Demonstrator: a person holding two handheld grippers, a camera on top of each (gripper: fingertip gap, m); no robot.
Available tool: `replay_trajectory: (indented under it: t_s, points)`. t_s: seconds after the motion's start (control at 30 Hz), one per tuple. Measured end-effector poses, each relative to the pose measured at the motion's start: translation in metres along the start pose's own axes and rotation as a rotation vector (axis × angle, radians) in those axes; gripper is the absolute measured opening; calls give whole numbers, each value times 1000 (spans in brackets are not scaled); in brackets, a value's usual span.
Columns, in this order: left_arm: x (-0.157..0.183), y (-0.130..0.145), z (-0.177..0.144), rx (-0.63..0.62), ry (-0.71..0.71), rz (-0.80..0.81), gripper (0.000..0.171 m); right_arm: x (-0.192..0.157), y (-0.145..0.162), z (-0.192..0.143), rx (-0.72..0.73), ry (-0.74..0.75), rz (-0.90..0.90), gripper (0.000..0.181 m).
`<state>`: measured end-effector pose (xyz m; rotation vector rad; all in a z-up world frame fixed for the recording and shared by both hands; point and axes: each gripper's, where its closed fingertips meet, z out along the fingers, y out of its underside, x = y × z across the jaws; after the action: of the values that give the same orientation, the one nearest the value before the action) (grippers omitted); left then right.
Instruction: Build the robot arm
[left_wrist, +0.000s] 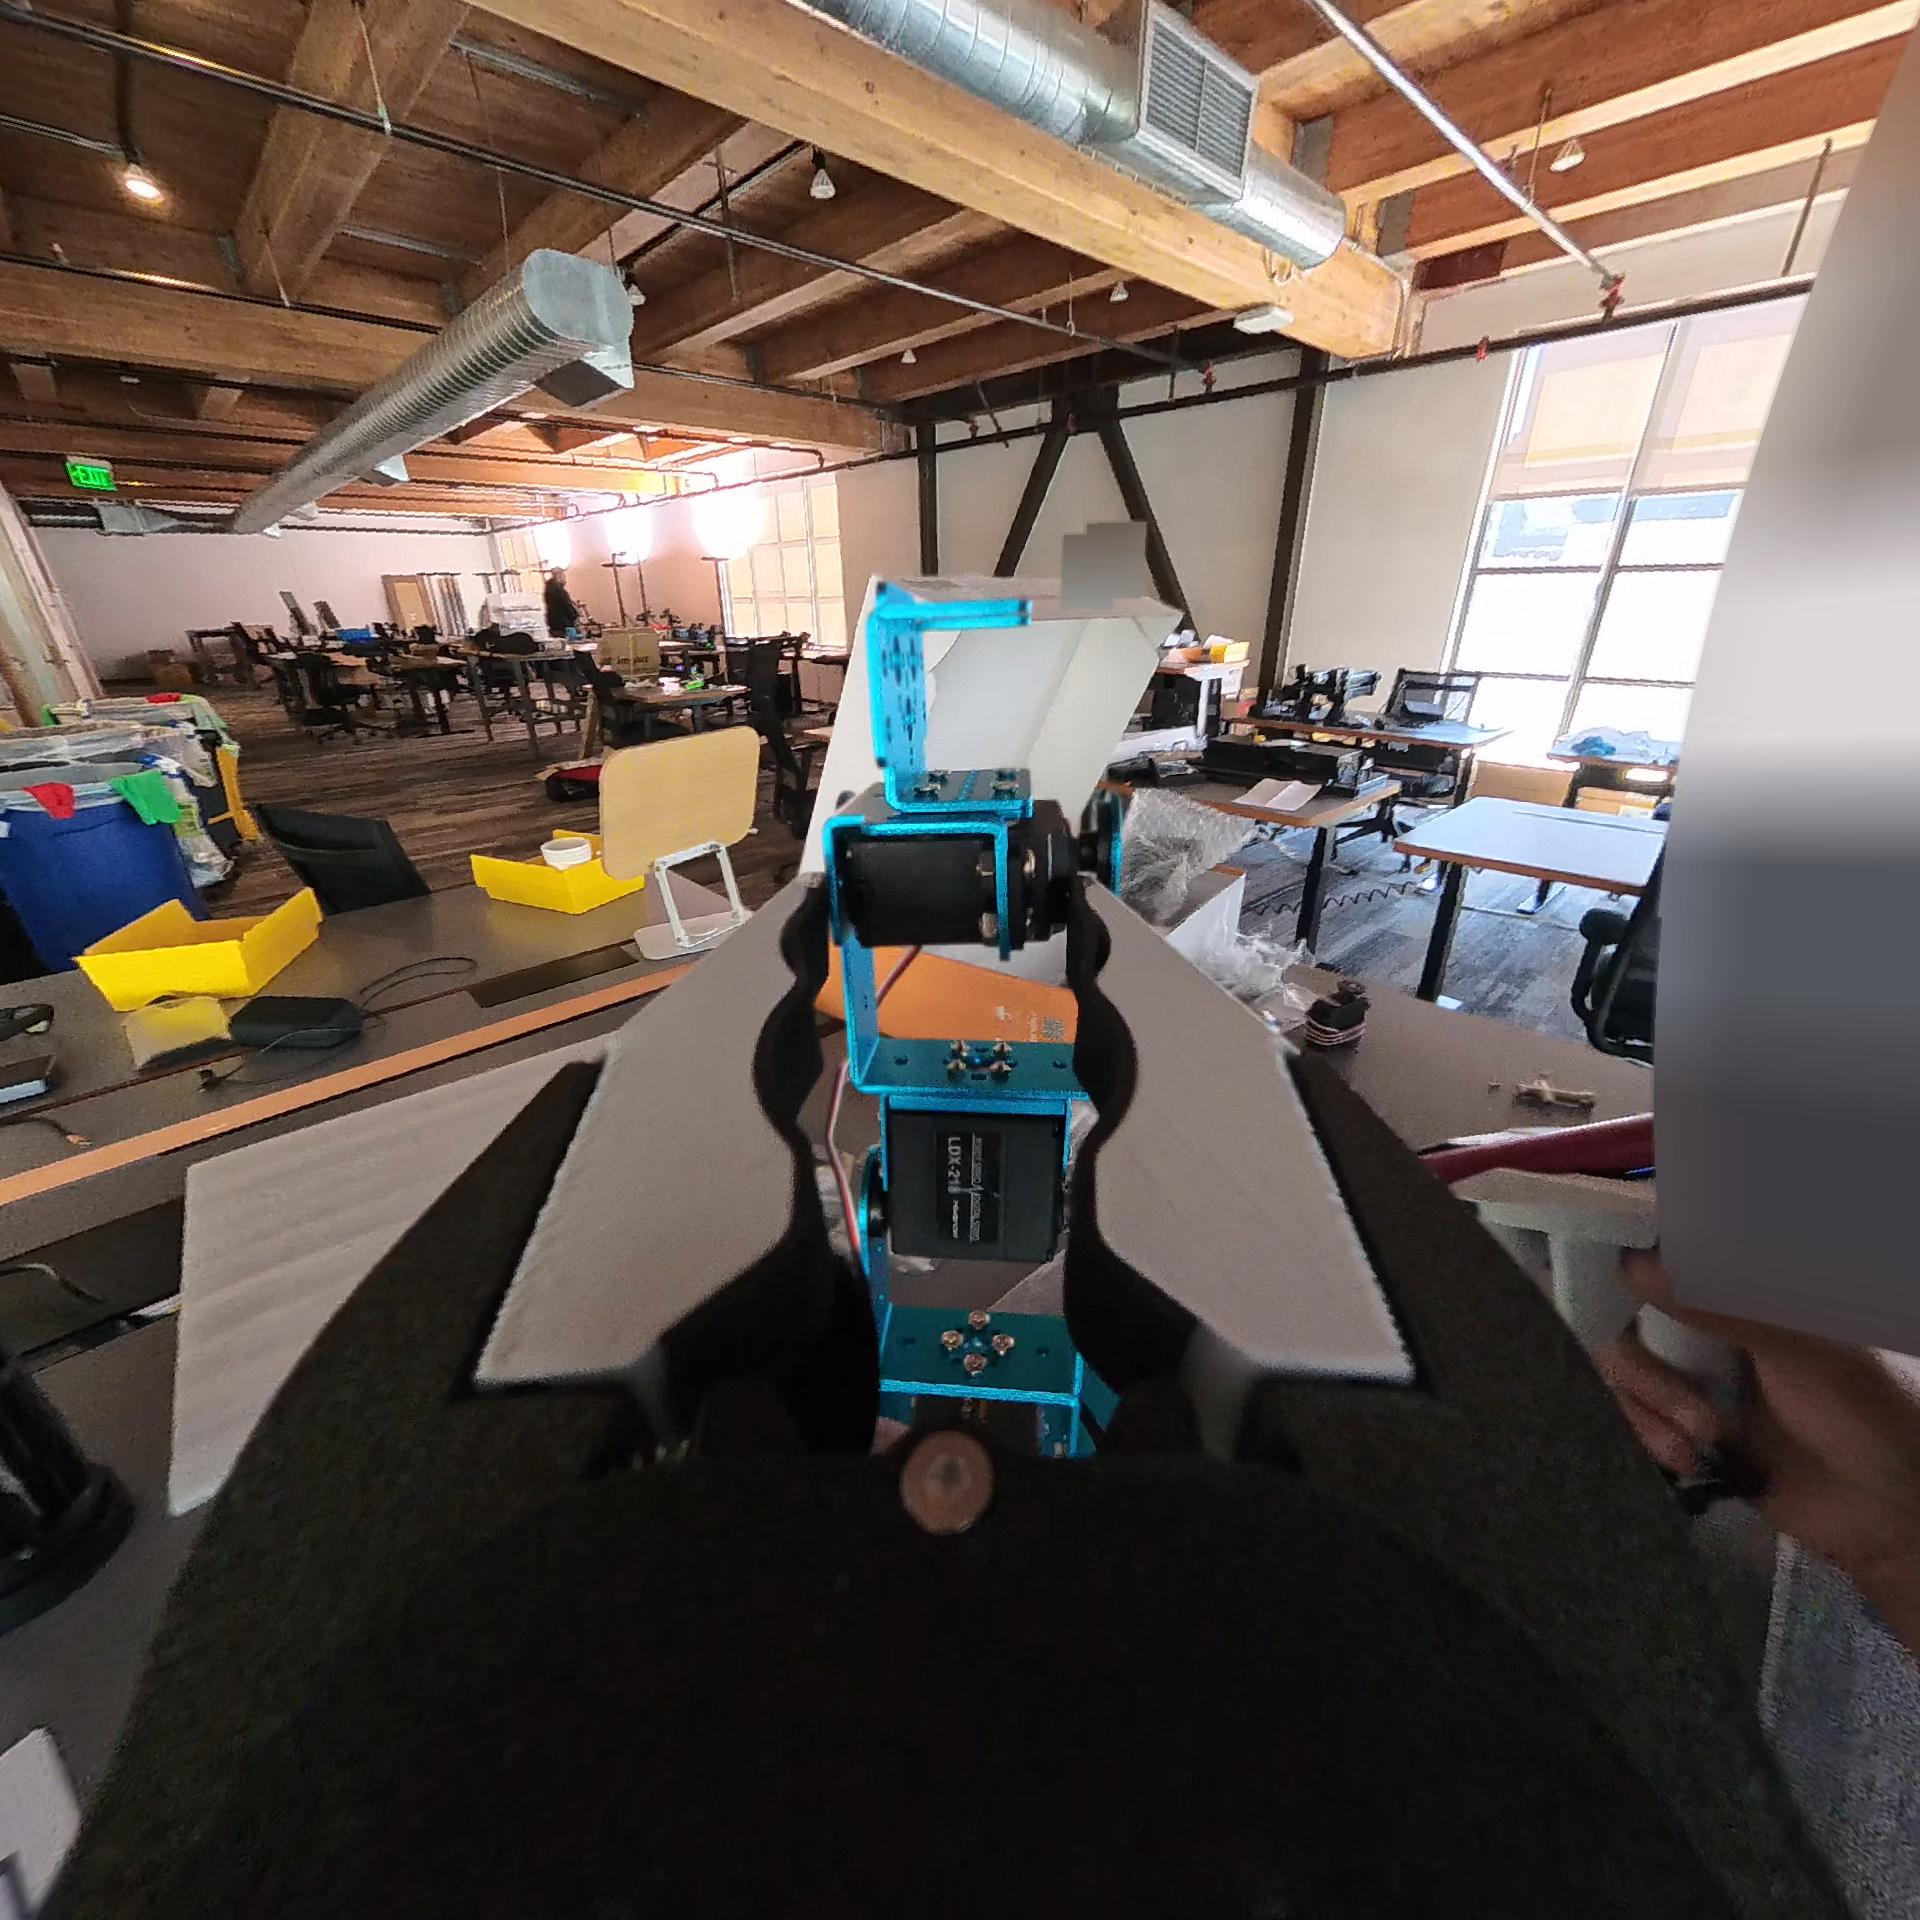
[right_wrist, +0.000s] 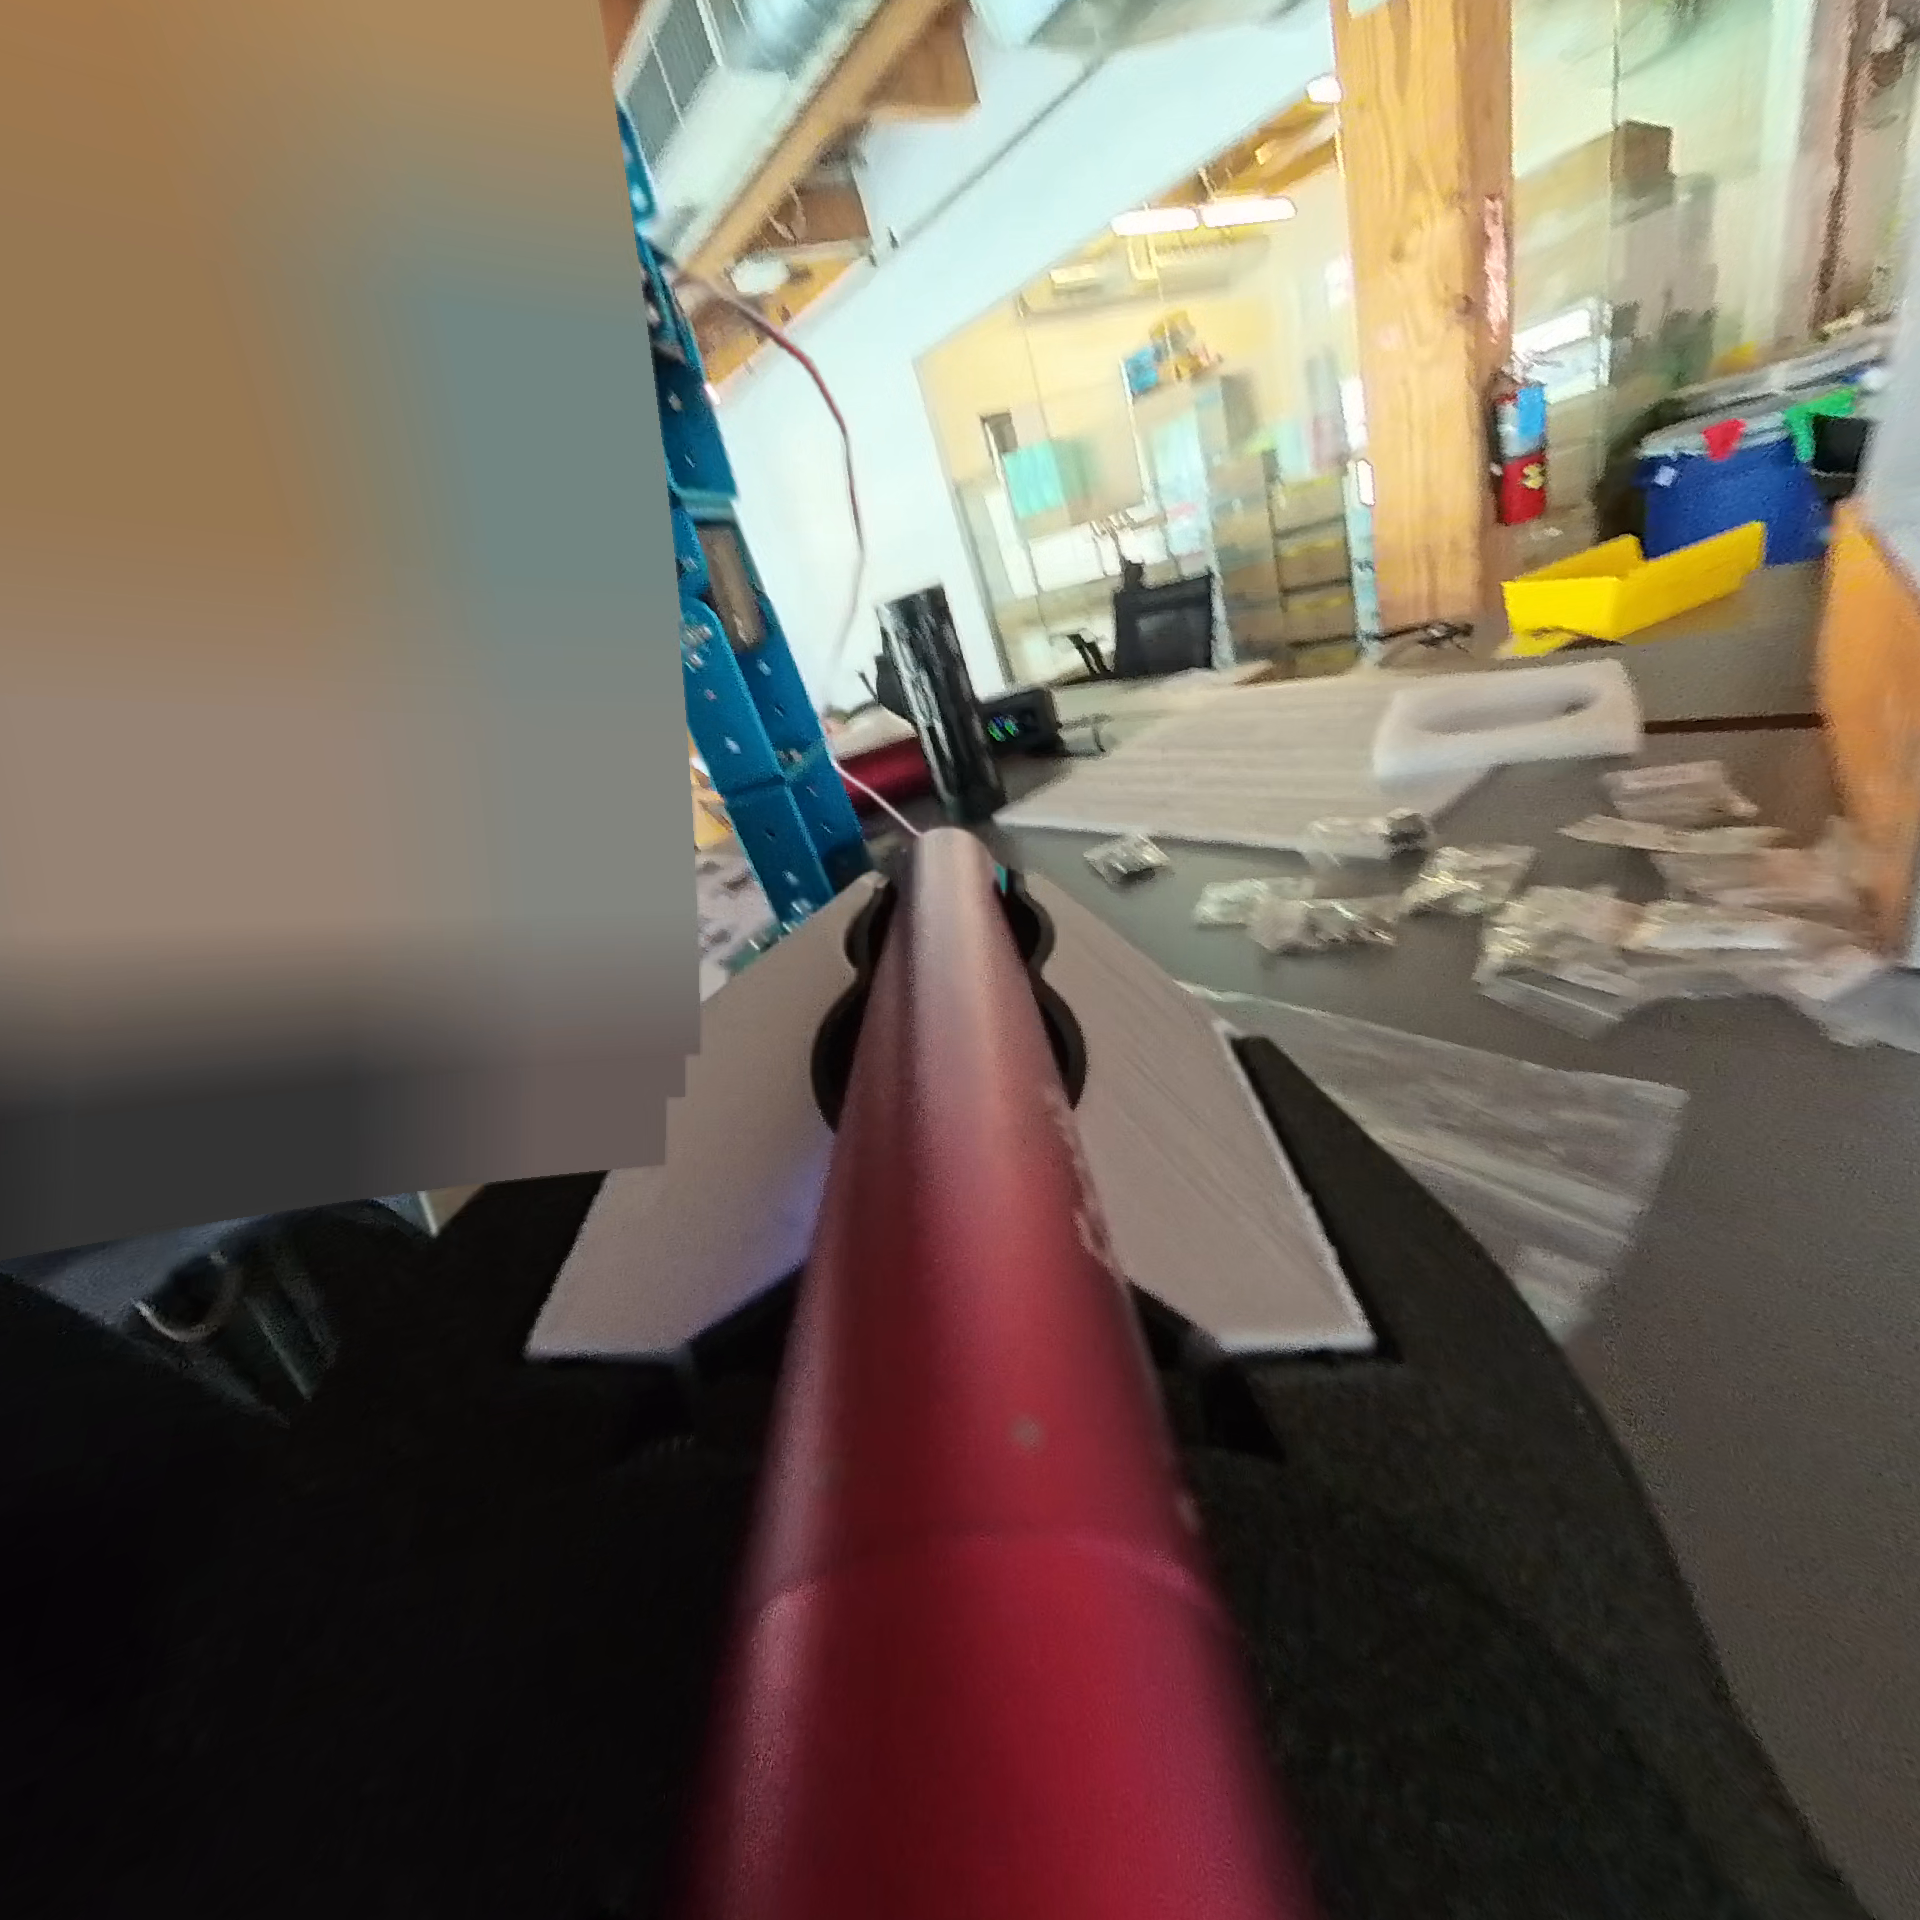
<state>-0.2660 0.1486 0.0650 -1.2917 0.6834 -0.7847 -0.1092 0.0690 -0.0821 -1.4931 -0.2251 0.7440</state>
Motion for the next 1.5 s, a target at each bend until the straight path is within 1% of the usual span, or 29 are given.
replay_trajectory:
  t_s: [0.1,0.17,0.2,0.27,0.3,0.37,0.4,0.47,0.53,0.63,0.7,0.73,0.83,0.93,1.1,1.43,1.5]
  points:
    - [-7,-11,-6,1,-56,25,56,24,16,-20,-167,58,-71,22]
    - [-10,-20,-17,9,-72,-22,57,45,31,-34,-306,130,-108,22]
    - [-14,-21,-23,5,-98,-42,57,51,37,-40,-362,140,-142,22]
    - [-17,-16,-37,-17,-143,-74,56,56,51,-50,-469,120,-188,22]
    - [-14,-8,-43,-43,-150,-97,55,60,56,-54,-513,126,-205,22]
    - [-5,15,-53,-108,-180,-140,53,65,58,-58,-513,118,-212,22]
    - [3,27,-58,-127,-192,-157,49,63,60,-56,-508,81,-170,22]
    - [26,57,-61,-190,-179,-193,42,66,66,-53,-547,34,-81,22]
    - [55,93,-59,-298,-137,-208,42,79,67,-46,-579,29,-47,22]
    - [91,133,-51,-405,-79,-182,40,81,65,-27,-584,-76,-1,21]
    - [109,160,-46,-489,-31,-164,40,77,67,-19,-598,-142,17,22]
    - [116,171,-43,-529,-6,-145,40,78,69,-16,-607,-151,23,23]
    - [121,198,-35,-616,-10,-67,40,83,77,-12,-649,-161,20,22]
    - [124,211,-27,-649,-8,-66,40,83,77,-6,-649,-180,58,21]
    - [128,216,-14,-657,26,-62,40,83,81,-1,-676,-195,35,21]
    - [121,232,0,-694,77,-12,40,82,83,1,-682,-188,42,22]
    - [121,235,2,-697,88,-8,40,78,81,2,-672,-210,77,21]
